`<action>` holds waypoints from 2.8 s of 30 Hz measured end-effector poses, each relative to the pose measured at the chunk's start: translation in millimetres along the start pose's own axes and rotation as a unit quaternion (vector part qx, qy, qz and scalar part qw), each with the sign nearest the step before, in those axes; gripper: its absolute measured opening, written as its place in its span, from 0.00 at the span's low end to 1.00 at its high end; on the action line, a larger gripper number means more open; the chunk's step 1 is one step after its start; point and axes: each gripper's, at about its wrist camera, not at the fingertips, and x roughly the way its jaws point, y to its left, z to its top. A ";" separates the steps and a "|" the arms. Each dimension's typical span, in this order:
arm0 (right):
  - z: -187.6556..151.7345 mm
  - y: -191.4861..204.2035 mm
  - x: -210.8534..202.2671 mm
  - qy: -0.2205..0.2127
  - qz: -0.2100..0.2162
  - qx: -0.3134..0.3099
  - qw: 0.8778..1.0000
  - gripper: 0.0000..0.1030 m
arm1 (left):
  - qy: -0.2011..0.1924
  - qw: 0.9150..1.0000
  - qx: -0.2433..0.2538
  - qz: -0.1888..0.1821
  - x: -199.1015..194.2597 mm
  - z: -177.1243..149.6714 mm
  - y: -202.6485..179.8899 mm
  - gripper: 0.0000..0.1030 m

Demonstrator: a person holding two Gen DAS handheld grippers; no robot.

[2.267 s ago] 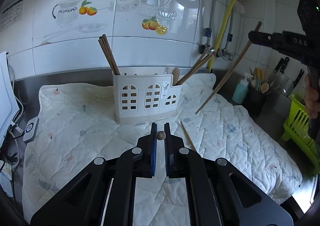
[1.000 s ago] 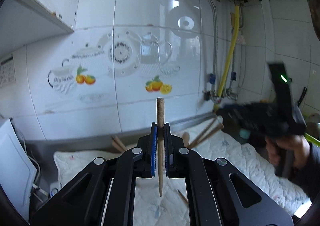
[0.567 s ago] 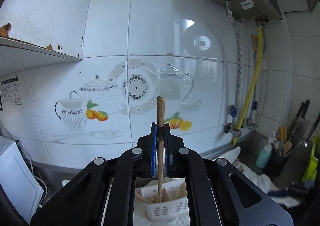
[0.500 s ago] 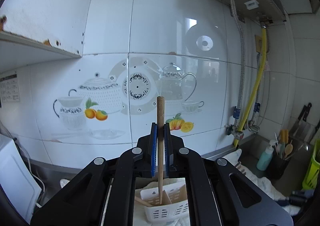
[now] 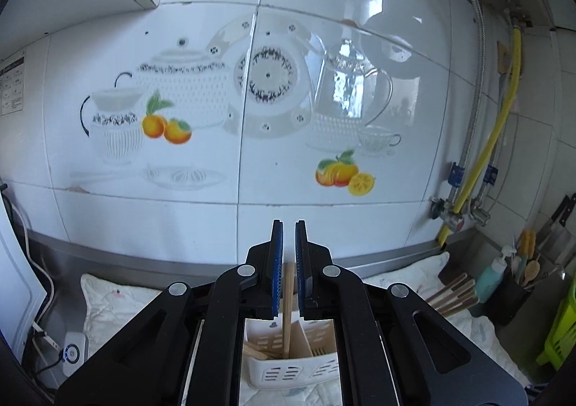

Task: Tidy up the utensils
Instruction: 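Open the right tool over the holder while the left tool releases its chopstick, then lower both tools to the last two chopsticks on the mat, then grasp one chopstick with the left tool while the right tool grasps the other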

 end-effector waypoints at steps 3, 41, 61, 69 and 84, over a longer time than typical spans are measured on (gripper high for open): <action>-9.9 5.9 2.8 0.008 0.002 0.000 1.000 0.32 | 0.006 1.000 0.005 -0.002 -0.2 -4.0 -0.4 0.08; -95.7 52.3 69.8 0.102 -0.032 0.065 0.992 0.11 | 0.074 0.996 -0.032 0.045 -139.3 -147.1 58.2 0.72; -107.5 10.0 34.1 0.085 -0.060 0.062 0.993 0.07 | 0.197 0.979 -0.044 -0.024 -129.9 -257.6 -29.7 0.70; -114.0 -5.1 25.7 0.081 -0.054 0.066 0.993 0.07 | 0.225 0.972 -0.033 -0.064 -116.6 -282.4 -75.5 0.46; -121.3 -14.4 19.8 0.075 -0.037 0.078 0.993 0.07 | 0.262 0.963 -0.031 -0.061 -85.2 -298.1 -92.1 0.20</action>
